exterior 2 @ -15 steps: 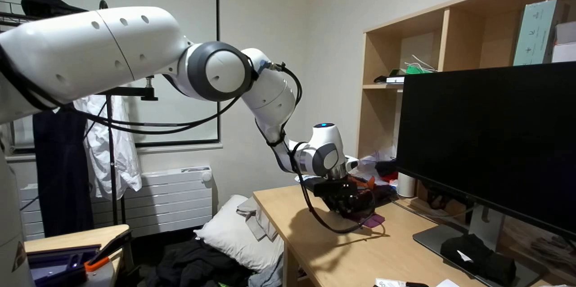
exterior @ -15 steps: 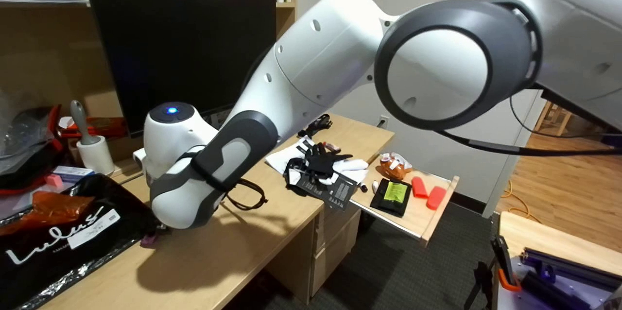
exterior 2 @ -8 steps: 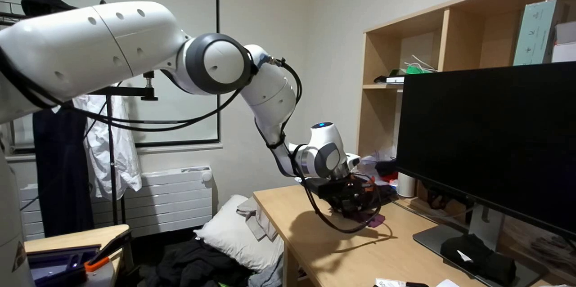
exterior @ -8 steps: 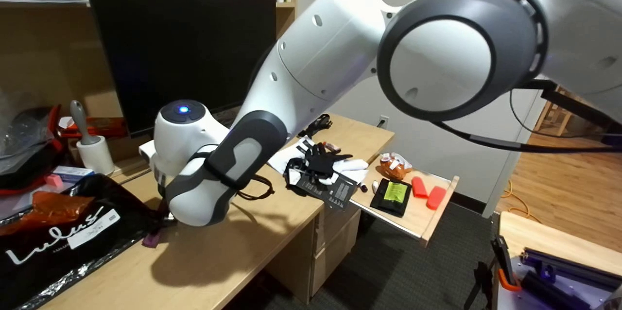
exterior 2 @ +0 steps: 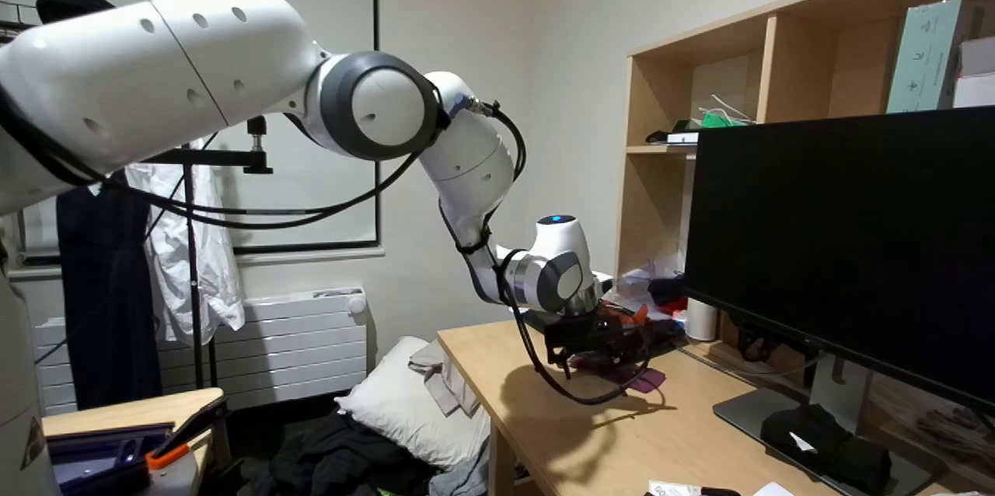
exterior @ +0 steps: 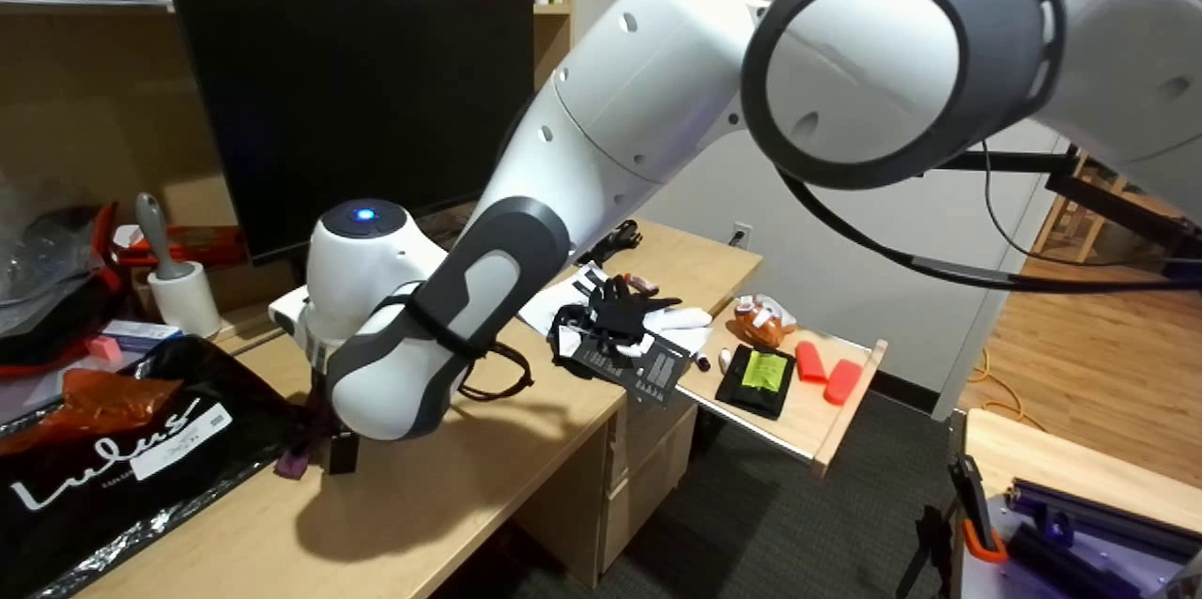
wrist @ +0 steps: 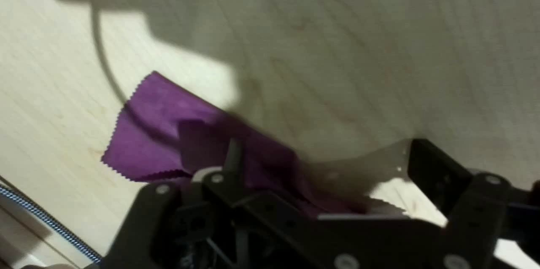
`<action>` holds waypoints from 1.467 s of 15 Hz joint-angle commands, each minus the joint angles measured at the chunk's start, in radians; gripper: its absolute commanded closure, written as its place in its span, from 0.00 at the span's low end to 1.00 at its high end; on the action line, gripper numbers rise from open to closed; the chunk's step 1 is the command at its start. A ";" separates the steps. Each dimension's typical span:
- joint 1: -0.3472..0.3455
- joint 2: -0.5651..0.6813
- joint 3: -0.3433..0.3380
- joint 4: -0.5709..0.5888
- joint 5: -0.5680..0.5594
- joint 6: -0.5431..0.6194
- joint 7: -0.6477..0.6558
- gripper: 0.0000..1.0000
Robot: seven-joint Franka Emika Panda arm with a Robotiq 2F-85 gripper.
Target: Move the black gloves to the right then move the white object to the right then move the purple cloth to the right
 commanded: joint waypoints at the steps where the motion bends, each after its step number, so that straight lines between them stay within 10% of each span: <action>1: -0.062 0.008 0.089 0.012 -0.008 -0.106 -0.137 0.25; 10: -0.071 -0.024 0.094 0.001 0.024 -0.189 -0.206 0.70; 11: -0.064 -0.040 0.082 -0.019 0.015 -0.159 -0.194 0.33; 22: -0.078 -0.103 0.202 -0.133 0.001 -0.057 -0.474 0.00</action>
